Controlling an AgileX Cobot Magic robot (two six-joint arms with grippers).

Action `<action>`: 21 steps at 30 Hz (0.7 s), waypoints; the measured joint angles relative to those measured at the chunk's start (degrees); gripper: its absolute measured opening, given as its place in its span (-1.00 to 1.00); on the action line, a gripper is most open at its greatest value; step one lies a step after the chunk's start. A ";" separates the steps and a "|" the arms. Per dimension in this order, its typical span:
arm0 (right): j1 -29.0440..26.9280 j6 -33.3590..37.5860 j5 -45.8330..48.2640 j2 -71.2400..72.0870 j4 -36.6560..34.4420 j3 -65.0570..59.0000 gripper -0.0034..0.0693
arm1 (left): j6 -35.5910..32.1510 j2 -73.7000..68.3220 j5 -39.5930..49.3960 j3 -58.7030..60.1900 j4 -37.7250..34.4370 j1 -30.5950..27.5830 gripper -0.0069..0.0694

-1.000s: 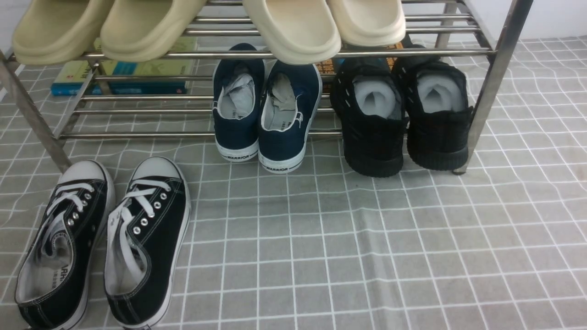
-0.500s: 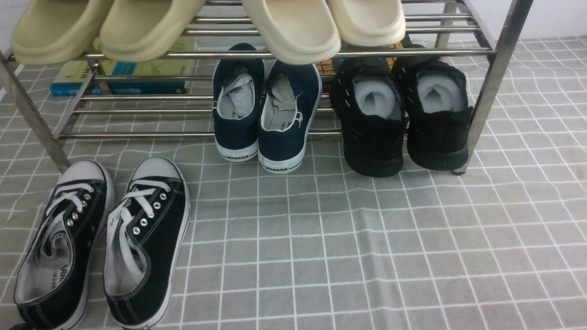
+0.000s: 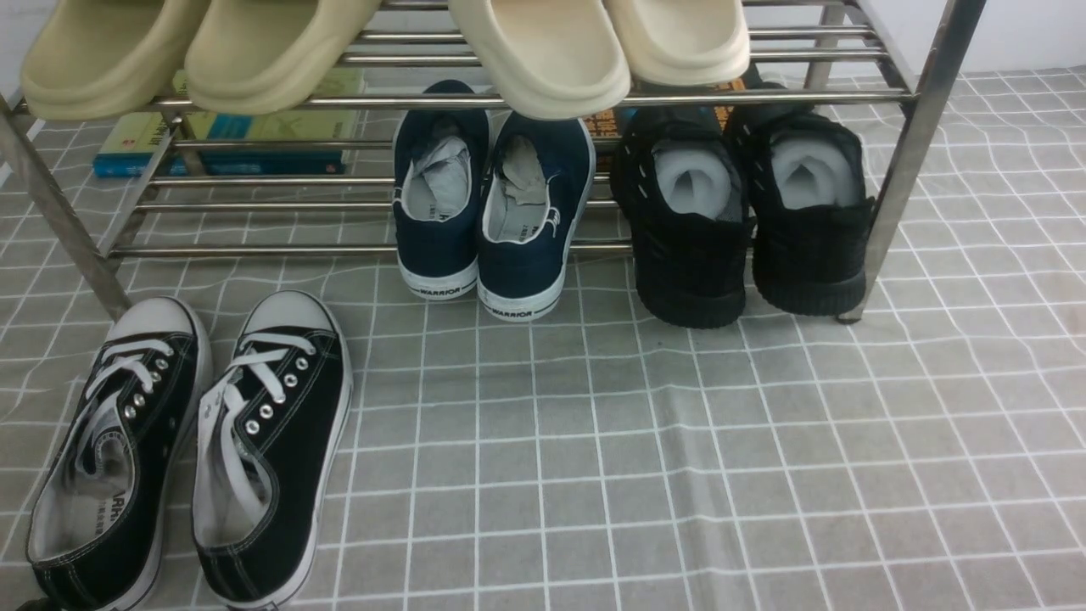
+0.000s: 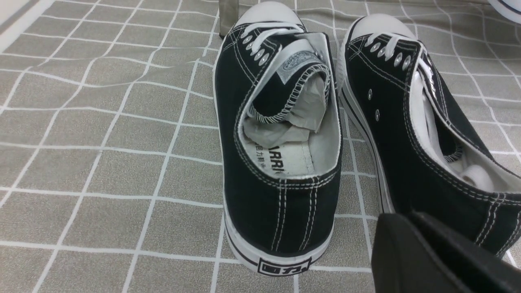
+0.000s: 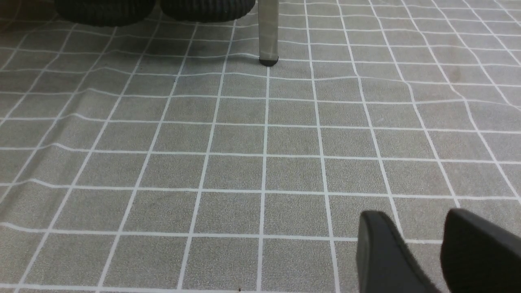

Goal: Take the shoes off the shelf with your hand from the grey coffee tablecloth.

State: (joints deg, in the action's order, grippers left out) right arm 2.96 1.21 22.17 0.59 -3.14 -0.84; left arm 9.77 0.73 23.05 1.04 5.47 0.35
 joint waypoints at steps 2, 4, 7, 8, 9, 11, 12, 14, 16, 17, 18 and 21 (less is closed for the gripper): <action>0.00 0.00 0.00 0.00 0.00 0.00 -0.25 | 0.00 0.00 0.00 0.00 0.00 0.00 -0.69; 0.00 0.00 0.00 0.00 0.00 0.00 -0.25 | 0.00 0.00 0.00 0.00 0.06 0.00 -0.68; 0.00 0.00 0.00 0.00 0.00 0.00 -0.25 | 0.00 0.00 0.00 0.00 0.06 0.00 -0.68; 0.00 0.00 0.00 0.00 0.00 0.00 -0.25 | 0.00 0.00 0.00 0.00 0.06 0.00 -0.68; 0.00 0.00 0.00 0.00 0.00 0.00 -0.25 | 0.00 0.00 0.00 0.00 0.06 0.00 -0.68; 0.00 0.00 0.00 0.00 0.00 0.00 -0.25 | 0.00 0.00 0.00 0.00 0.06 0.00 -0.68; 0.00 0.00 0.00 0.00 0.00 0.00 -0.25 | 0.00 0.00 0.00 0.00 0.06 0.00 -0.68; 0.00 0.00 0.00 0.00 0.00 0.00 -0.25 | 0.00 0.00 0.00 0.00 0.06 0.00 -0.67; 0.00 0.00 0.00 0.00 0.00 0.00 -0.25 | 0.00 0.00 0.00 0.00 0.06 0.13 -0.66; 0.00 0.00 0.00 0.00 0.00 0.00 -0.25 | 0.00 0.00 0.00 0.00 0.06 0.60 -0.66; 0.00 0.00 0.00 0.00 0.00 0.00 -0.25 | 0.00 0.00 0.00 0.00 0.06 0.70 -0.66; 0.00 0.00 0.00 0.00 0.00 0.00 -0.25 | 0.00 0.00 0.00 0.00 0.06 2.54 -0.65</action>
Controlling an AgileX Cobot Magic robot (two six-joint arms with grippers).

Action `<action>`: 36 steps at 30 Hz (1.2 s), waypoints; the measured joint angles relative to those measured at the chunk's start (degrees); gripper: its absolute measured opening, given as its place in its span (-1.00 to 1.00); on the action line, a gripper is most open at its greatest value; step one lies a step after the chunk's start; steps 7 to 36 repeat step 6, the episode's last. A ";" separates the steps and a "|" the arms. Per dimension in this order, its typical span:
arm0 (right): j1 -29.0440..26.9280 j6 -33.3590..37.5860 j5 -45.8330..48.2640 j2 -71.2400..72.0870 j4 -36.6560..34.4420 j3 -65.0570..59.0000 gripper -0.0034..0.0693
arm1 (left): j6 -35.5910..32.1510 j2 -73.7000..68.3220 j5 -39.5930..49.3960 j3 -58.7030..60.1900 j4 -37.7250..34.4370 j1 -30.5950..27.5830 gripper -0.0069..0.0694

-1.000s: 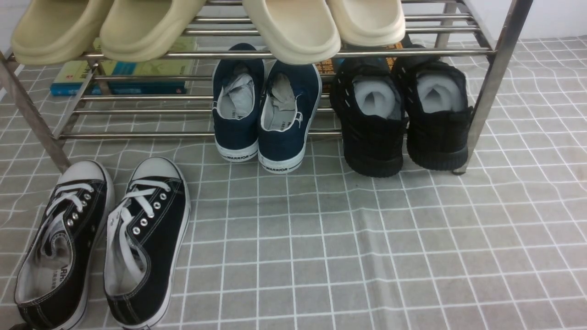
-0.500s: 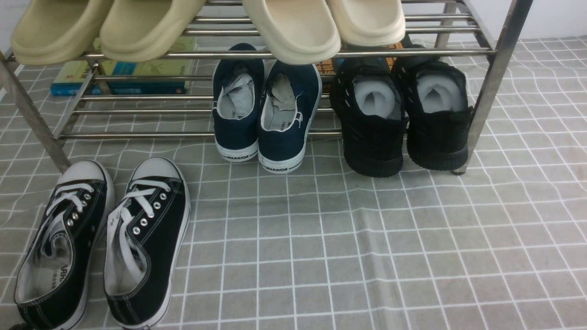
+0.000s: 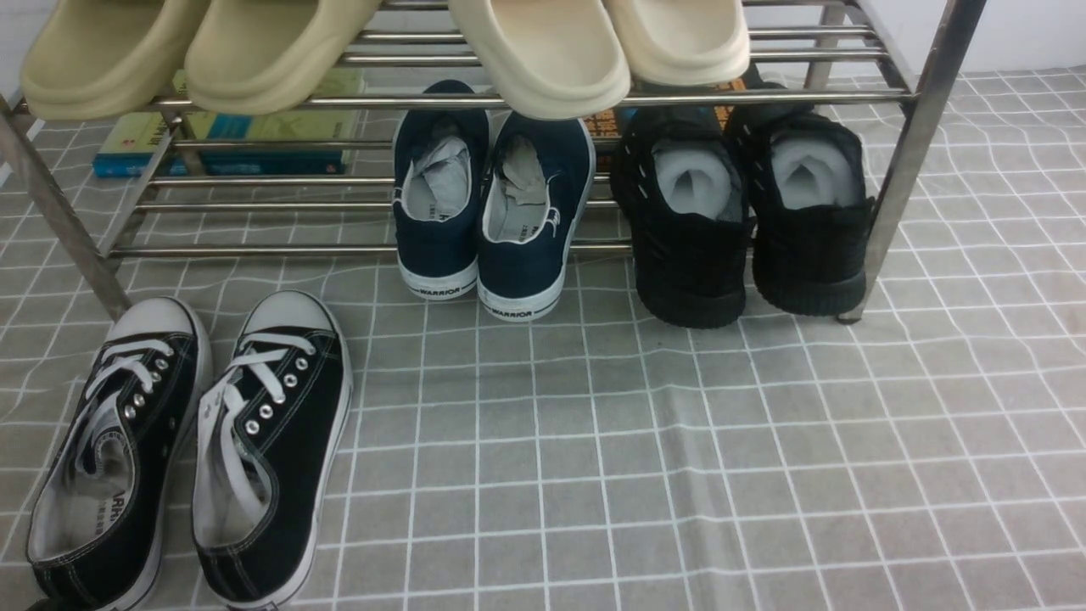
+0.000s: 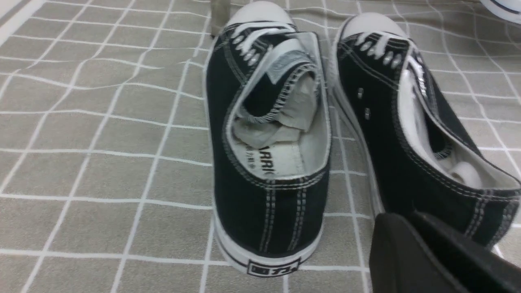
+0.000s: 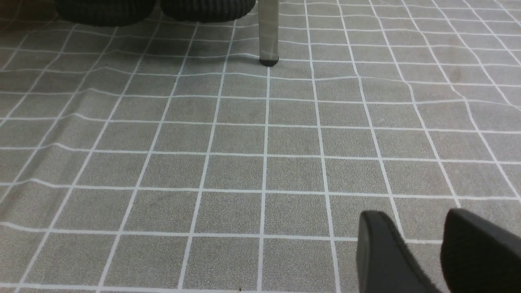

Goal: Take the shoes off the shelf with your hand from the grey coffee tablecloth.

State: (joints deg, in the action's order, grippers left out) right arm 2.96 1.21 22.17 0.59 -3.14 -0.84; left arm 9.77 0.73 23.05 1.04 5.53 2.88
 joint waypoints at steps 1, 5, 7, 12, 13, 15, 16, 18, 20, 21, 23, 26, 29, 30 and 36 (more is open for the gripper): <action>0.00 0.00 0.00 0.00 0.00 0.00 -0.25 | 0.00 0.00 0.00 0.00 0.00 0.71 -0.64; 0.00 0.00 0.00 0.00 0.00 0.00 -0.25 | 0.00 0.00 0.00 0.00 0.00 0.79 -0.63; 0.00 0.00 0.00 0.00 0.00 0.00 -0.25 | 0.00 0.00 0.00 0.00 0.00 0.66 -0.63; 0.00 0.00 0.00 0.00 0.00 0.00 -0.25 | 0.00 0.00 0.00 0.00 0.00 0.66 -0.63; 0.00 0.00 0.00 0.00 0.00 0.00 -0.25 | 0.00 0.00 0.00 0.00 0.00 0.66 -0.63; 0.00 0.00 0.00 0.00 0.00 0.00 -0.25 | 0.00 0.00 0.00 0.00 0.00 0.66 -0.63; 0.00 0.00 0.00 0.00 0.00 0.00 -0.25 | 0.00 0.00 0.00 0.00 0.00 0.66 -0.63; 0.00 0.00 0.00 0.00 0.00 0.00 -0.25 | 0.00 0.00 0.00 0.00 0.00 0.66 -0.63; 0.00 0.00 0.00 0.00 0.00 0.00 -0.25 | 0.00 0.00 0.00 0.00 0.00 0.66 -0.63; 0.00 0.00 0.00 0.00 0.00 0.00 -0.25 | 0.00 0.00 0.00 0.00 0.00 0.66 -0.63; 0.00 0.00 0.00 0.00 0.00 0.00 -0.25 | 0.00 0.00 0.00 0.00 0.00 0.66 -0.63; 0.00 0.00 0.00 0.00 0.00 0.00 -0.25 | 0.00 0.00 0.00 0.00 0.00 0.66 -0.63; 0.00 0.00 0.00 0.00 0.00 0.00 -0.25 | 0.00 0.00 0.00 0.00 0.00 0.66 -0.63; 0.00 0.00 0.00 0.00 0.00 0.00 -0.25 | 0.00 0.00 0.00 0.00 0.00 0.66 -0.63; 0.00 0.00 0.00 0.00 0.00 0.00 -0.25 | 0.00 0.00 0.00 0.00 0.00 0.66 -0.63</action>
